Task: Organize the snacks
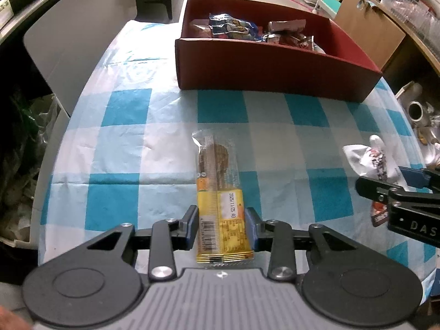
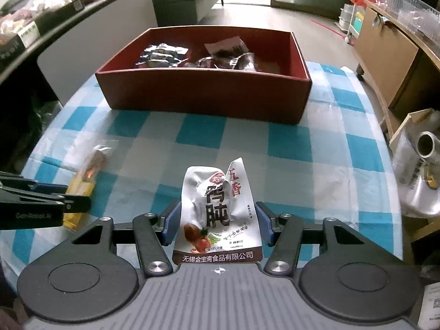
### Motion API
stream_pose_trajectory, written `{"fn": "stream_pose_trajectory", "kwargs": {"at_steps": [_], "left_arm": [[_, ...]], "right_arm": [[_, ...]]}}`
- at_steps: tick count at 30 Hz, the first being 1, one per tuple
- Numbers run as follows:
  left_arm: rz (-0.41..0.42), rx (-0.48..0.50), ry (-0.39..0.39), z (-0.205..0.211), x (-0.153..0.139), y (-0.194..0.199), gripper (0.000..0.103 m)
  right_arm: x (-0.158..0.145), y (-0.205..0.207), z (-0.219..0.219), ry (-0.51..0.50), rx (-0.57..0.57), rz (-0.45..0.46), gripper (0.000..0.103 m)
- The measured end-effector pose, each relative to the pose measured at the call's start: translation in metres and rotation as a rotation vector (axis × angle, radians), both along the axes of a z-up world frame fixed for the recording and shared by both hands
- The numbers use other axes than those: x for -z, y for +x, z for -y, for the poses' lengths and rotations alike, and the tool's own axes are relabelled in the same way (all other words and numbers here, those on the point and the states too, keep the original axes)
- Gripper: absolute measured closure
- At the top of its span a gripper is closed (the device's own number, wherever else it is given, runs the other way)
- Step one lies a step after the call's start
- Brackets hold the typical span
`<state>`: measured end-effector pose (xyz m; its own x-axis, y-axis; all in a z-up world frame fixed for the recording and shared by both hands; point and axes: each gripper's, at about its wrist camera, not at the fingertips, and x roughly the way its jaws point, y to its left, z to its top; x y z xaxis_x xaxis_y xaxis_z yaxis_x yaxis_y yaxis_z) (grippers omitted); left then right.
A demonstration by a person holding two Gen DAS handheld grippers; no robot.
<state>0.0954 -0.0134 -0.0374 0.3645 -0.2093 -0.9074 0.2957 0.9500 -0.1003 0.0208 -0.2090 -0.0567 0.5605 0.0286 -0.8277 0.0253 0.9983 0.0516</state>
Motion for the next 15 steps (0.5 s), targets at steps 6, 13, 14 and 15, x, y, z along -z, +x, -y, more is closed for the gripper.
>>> {"fn": "stream_pose_trajectory", "kwargs": {"at_steps": [6,13,14,15], "left_arm": [[0.035,0.022,0.005,0.009,-0.006,0.001,0.073],[0.057,0.050,0.009,0.015,-0.010,0.000,0.074],[0.061,0.054,0.010,0.015,-0.010,0.000,0.074],[0.066,0.056,0.011,0.016,-0.011,-0.001,0.074]], "right_arm": [[-0.003,0.012,-0.004,0.040,-0.008,0.026,0.039],[-0.003,0.023,-0.003,0.051,-0.004,0.029,0.039],[-0.004,0.023,-0.003,0.055,-0.004,0.034,0.039],[-0.006,0.024,-0.003,0.059,-0.003,0.040,0.039]]}}
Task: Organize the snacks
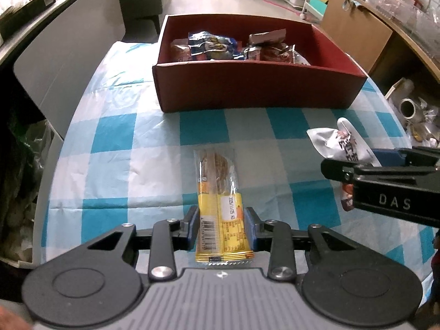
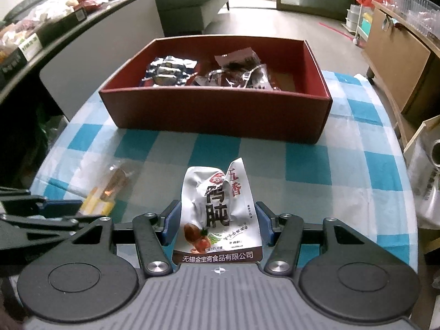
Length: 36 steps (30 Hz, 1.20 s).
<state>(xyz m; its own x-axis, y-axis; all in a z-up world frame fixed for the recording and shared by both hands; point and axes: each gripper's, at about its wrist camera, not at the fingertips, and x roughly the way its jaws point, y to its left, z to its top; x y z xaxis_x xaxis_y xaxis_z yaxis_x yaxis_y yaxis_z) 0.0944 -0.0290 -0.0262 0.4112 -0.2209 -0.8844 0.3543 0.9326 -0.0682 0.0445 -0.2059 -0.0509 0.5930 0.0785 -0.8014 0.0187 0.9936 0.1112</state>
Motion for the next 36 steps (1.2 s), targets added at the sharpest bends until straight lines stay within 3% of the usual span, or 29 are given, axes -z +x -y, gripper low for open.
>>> {"fn": "stream_pose_trajectory", "kwargs": {"at_steps": [16,26,28,30,35,36], "left_arm": [[0.039,-0.002,-0.006,0.000,-0.011,-0.002,0.074],[0.114,0.002,-0.011,0.003,-0.027,0.001,0.074],[0.146,-0.001,-0.009,0.006,-0.034,0.005,0.074],[0.160,-0.006,-0.005,0.008,-0.037,0.011,0.074],[0.140,-0.006,-0.006,0.002,-0.033,0.017,0.074],[0.129,-0.002,0.000,0.000,-0.029,0.017,0.075]], "right_arm": [[-0.005,0.000,0.001,0.008,0.008,0.018,0.039],[-0.012,0.004,0.003,0.009,0.006,0.036,0.039],[-0.016,0.007,0.006,0.039,0.000,0.038,0.058],[-0.018,0.013,0.008,0.047,0.004,0.037,0.060],[-0.014,0.016,0.017,0.044,0.021,0.006,0.054],[-0.012,0.009,0.018,0.027,0.037,-0.011,0.046]]}}
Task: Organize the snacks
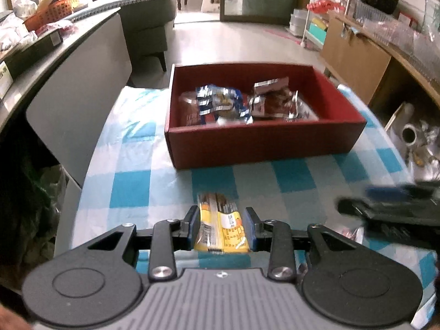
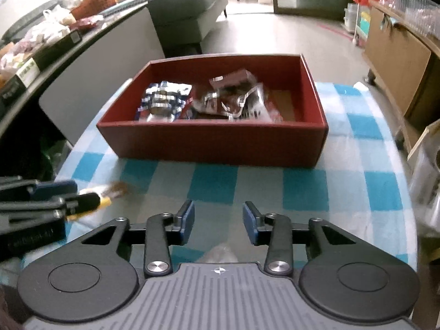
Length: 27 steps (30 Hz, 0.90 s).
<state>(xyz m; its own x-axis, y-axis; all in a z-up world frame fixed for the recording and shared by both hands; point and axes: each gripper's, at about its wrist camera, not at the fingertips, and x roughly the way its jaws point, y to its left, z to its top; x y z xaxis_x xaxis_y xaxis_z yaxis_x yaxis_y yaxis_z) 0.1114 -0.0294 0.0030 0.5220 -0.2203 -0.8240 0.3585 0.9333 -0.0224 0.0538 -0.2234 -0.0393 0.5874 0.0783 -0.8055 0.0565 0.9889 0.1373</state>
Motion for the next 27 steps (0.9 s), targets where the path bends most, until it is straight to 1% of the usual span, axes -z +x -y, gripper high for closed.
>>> {"fn": "stream_pose_trajectory", "kwargs": {"at_steps": [1,2,4,6,7,9,11,12,13,14,15,16,17,18,19,20,21,22,23,24,25,27], "left_arm": [[-0.015,0.006,0.003,0.000,0.003,0.000,0.077],[-0.034,0.010,-0.001,0.000,0.005,0.001,0.077],[-0.072,-0.001,-0.037,-0.003,0.006,0.003,0.077],[-0.088,0.005,-0.065,-0.003,0.004,0.001,0.077],[-0.081,0.009,-0.061,-0.003,0.004,0.000,0.077],[-0.076,0.001,-0.033,-0.004,0.008,-0.004,0.077],[-0.117,-0.054,-0.027,-0.007,0.022,0.001,0.076],[-0.137,-0.082,-0.023,-0.007,0.030,0.005,0.076],[-0.154,-0.094,-0.008,-0.004,0.039,0.009,0.076],[-0.165,-0.095,0.018,0.000,0.047,0.011,0.074],[-0.148,-0.106,0.026,0.003,0.052,0.009,0.073],[-0.131,-0.108,0.030,0.005,0.052,0.007,0.073],[-0.121,-0.084,0.043,0.009,0.052,0.004,0.077],[-0.133,-0.068,0.030,0.009,0.052,0.003,0.079],[-0.148,-0.071,0.012,0.006,0.051,0.003,0.086],[-0.173,-0.082,-0.020,0.000,0.048,0.006,0.095],[-0.201,-0.097,-0.071,-0.007,0.046,0.010,0.098],[-0.225,-0.113,-0.126,-0.014,0.045,0.015,0.103],[-0.248,-0.134,-0.181,-0.021,0.043,0.019,0.103],[-0.254,-0.142,-0.205,-0.023,0.041,0.020,0.103],[-0.249,-0.138,-0.213,-0.023,0.038,0.020,0.103],[-0.220,-0.124,-0.199,-0.017,0.034,0.017,0.103]], "right_arm": [[0.004,-0.010,0.003,-0.004,0.031,-0.017,0.033],[0.008,-0.023,0.006,0.004,0.063,-0.036,0.029],[0.013,-0.036,0.006,0.009,0.062,-0.053,0.029],[0.021,-0.038,0.006,0.031,0.130,-0.069,0.029],[0.026,-0.034,0.005,0.061,0.157,-0.092,0.028],[0.034,-0.027,-0.006,0.098,0.154,-0.125,0.028],[0.040,-0.019,-0.018,0.088,0.167,-0.131,0.025],[0.044,-0.015,-0.024,0.073,0.187,-0.114,0.018],[0.045,-0.011,-0.030,0.025,0.177,-0.097,0.020],[0.047,-0.007,-0.039,-0.057,0.160,-0.102,0.023],[0.047,-0.004,-0.049,-0.133,0.112,-0.106,0.028],[0.045,-0.004,-0.053,-0.167,0.058,-0.104,0.040],[0.044,-0.003,-0.056,-0.187,0.019,-0.124,0.040],[0.043,-0.002,-0.056,-0.203,-0.015,-0.143,0.041],[0.041,-0.003,-0.053,-0.210,-0.032,-0.157,0.042],[0.040,-0.005,-0.049,-0.210,-0.035,-0.161,0.043],[0.040,-0.007,-0.044,-0.196,-0.036,-0.165,0.043],[0.040,-0.009,-0.038,-0.161,-0.026,-0.162,0.044],[0.040,-0.011,-0.033,-0.123,-0.015,-0.154,0.045],[0.040,-0.012,-0.030,-0.091,-0.013,-0.147,0.046],[0.038,-0.013,-0.029,-0.077,-0.012,-0.134,0.046],[0.033,-0.017,-0.026,-0.078,-0.008,-0.108,0.046]]}}
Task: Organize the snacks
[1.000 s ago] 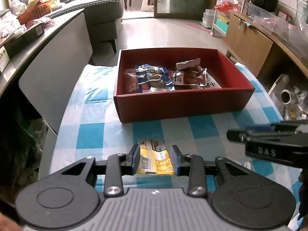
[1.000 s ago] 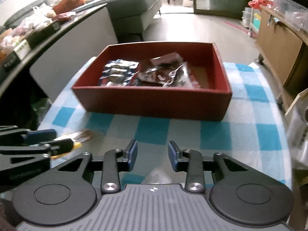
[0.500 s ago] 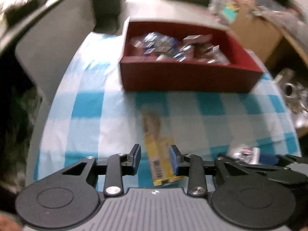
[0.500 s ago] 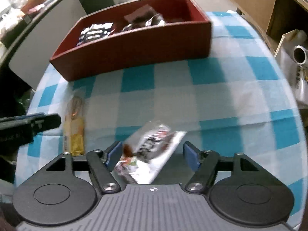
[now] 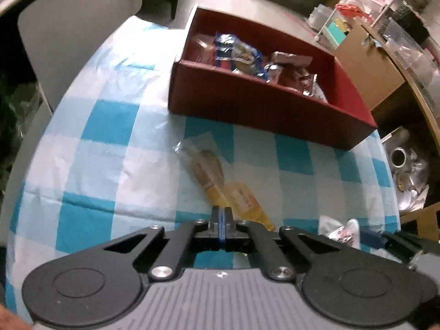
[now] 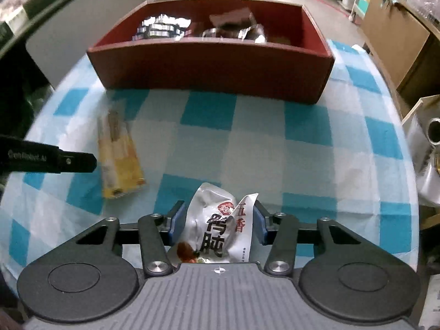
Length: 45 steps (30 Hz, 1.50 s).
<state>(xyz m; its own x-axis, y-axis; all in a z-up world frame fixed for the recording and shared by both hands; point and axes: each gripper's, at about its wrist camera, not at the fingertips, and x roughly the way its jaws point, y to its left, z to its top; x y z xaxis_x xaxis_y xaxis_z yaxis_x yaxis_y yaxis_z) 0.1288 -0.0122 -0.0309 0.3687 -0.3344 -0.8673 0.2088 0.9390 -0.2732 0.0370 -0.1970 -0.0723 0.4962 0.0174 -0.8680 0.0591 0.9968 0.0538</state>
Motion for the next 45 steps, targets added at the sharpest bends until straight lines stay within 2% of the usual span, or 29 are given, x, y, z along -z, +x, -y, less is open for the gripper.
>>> {"fn": "stream_pose_trajectory", "kwargs": {"at_steps": [4,5,6,7,8,9,10,11,12,13,15,16,17,19,20,22,27,30,33,37,40,42,45], "left_arm": [[-0.019,-0.009,-0.026,0.003,-0.001,-0.001,0.103],[0.004,-0.004,-0.047,0.002,-0.005,-0.002,0.102],[0.028,0.009,-0.058,0.002,-0.010,-0.002,0.097],[0.035,0.020,-0.060,0.004,-0.013,-0.001,0.075],[0.029,-0.020,-0.033,0.005,-0.014,0.001,0.045],[0.021,-0.097,-0.004,0.005,-0.012,0.004,0.035],[0.007,-0.210,0.011,0.005,-0.010,0.005,0.031],[-0.007,-0.265,-0.005,0.007,-0.005,0.006,0.030],[-0.041,-0.260,-0.017,0.015,0.003,0.009,0.030],[-0.078,-0.244,0.022,0.027,0.013,0.011,0.032],[-0.010,-0.214,0.178,0.053,0.017,0.006,0.035],[0.013,-0.207,0.251,0.065,0.019,0.004,0.040],[0.026,-0.206,0.264,0.069,0.018,0.003,0.059],[0.035,-0.193,0.233,0.066,0.010,0.003,0.077],[0.021,-0.170,0.190,0.061,0.006,0.003,0.088],[-0.001,-0.171,0.138,0.049,-0.001,-0.001,0.091],[0.079,-0.137,0.047,0.048,-0.039,-0.005,0.092],[0.173,-0.124,0.051,0.057,-0.061,0.011,0.092],[0.243,-0.131,0.076,0.068,-0.073,0.048,0.091],[0.289,-0.129,0.085,0.081,-0.072,0.093,0.090],[0.288,-0.116,0.115,0.090,-0.060,0.120,0.088],[0.283,-0.112,0.136,0.091,-0.053,0.128,0.086],[0.298,-0.090,0.208,0.095,-0.045,0.129,0.080]], "right_arm": [[-0.016,-0.002,0.017,0.054,0.044,0.067,0.046],[-0.017,-0.001,0.021,0.062,0.053,0.078,0.046],[-0.019,-0.002,0.024,0.074,0.054,0.085,0.046],[-0.021,-0.002,0.026,0.085,0.051,0.090,0.046],[-0.023,-0.002,0.028,0.091,0.047,0.097,0.046],[-0.027,-0.002,0.029,0.096,0.041,0.111,0.046],[-0.030,0.000,0.029,0.103,0.033,0.125,0.045],[-0.033,0.002,0.030,0.113,0.027,0.138,0.045],[-0.036,0.004,0.030,0.123,0.023,0.149,0.045],[-0.038,0.004,0.031,0.128,0.021,0.157,0.045],[-0.042,0.002,0.034,0.138,0.014,0.169,0.045],[-0.044,0.000,0.035,0.144,0.011,0.172,0.045],[-0.045,-0.001,0.038,0.149,0.010,0.176,0.045],[-0.048,-0.004,0.041,0.159,0.008,0.186,0.045],[-0.050,-0.006,0.043,0.168,0.006,0.195,0.045],[-0.055,-0.008,0.048,0.177,0.008,0.212,0.045],[-0.074,-0.005,0.062,0.209,0.032,0.285,0.045],[-0.091,0.014,0.070,0.201,0.050,0.346,0.045],[-0.096,0.048,0.075,0.178,0.068,0.370,0.045],[-0.088,0.096,0.076,0.165,0.071,0.375,0.045],[-0.079,0.127,0.074,0.163,0.073,0.386,0.044],[-0.072,0.142,0.073,0.164,0.082,0.392,0.039],[-0.058,0.154,0.071,0.169,0.097,0.365,0.034]]}}
